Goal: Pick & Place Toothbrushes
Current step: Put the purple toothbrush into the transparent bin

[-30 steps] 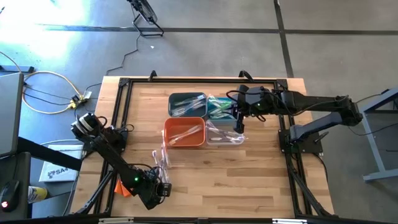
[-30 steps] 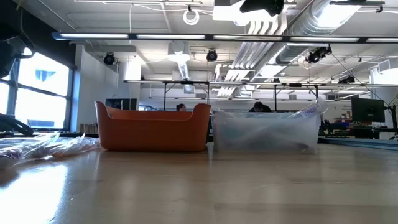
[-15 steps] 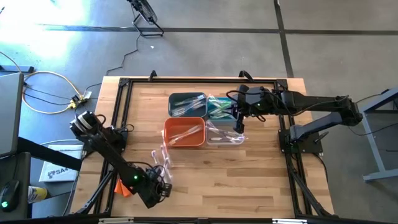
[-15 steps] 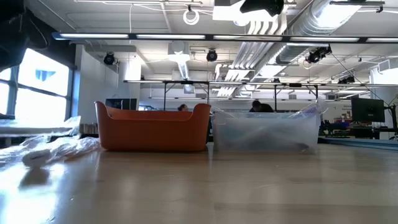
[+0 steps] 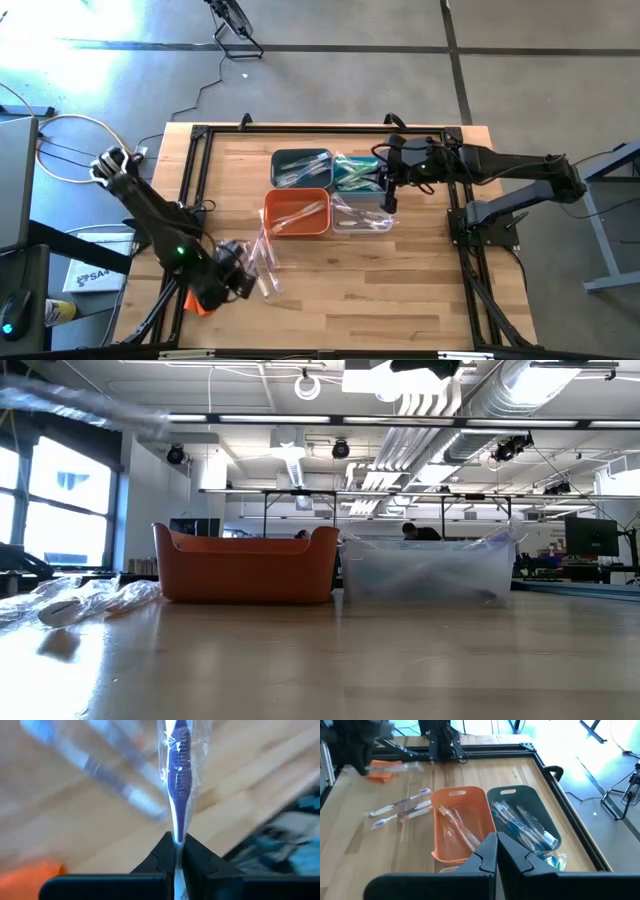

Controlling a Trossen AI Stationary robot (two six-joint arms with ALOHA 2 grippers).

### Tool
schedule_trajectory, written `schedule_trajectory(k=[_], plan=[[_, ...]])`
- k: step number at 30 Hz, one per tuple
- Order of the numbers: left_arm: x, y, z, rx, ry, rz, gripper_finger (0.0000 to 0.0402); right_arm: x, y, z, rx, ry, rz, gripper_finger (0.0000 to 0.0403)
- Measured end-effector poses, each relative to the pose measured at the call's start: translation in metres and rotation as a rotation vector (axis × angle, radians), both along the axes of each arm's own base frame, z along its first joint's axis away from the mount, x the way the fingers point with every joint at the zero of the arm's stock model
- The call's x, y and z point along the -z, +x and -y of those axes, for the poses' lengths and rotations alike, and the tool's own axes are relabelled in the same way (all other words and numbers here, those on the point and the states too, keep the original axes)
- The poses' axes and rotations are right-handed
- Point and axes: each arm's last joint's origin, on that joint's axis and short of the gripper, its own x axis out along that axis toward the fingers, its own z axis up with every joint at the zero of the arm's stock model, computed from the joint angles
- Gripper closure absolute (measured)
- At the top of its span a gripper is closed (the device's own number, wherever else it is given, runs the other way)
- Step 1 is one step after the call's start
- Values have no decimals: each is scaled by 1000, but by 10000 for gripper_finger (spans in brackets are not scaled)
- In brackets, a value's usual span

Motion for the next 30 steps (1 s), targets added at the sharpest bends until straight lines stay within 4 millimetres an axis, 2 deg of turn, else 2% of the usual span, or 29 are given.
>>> schedule_trajectory(k=[6, 12, 23, 30], plan=[[-37, -13, -26, -19, 198, 307, 390, -6, -7, -1, -5, 1, 26, 401], [-55, -16, -47, -48, 396, 454, 389, -8, -8, -2, -50, 31, 47, 401], [-83, 28, -84, 6, 680, 600, 388, -18, 1, -6, -186, 89, 180, 400], [-104, 51, -103, 74, 776, 765, 387, -25, 3, -7, -232, 100, 250, 400]])
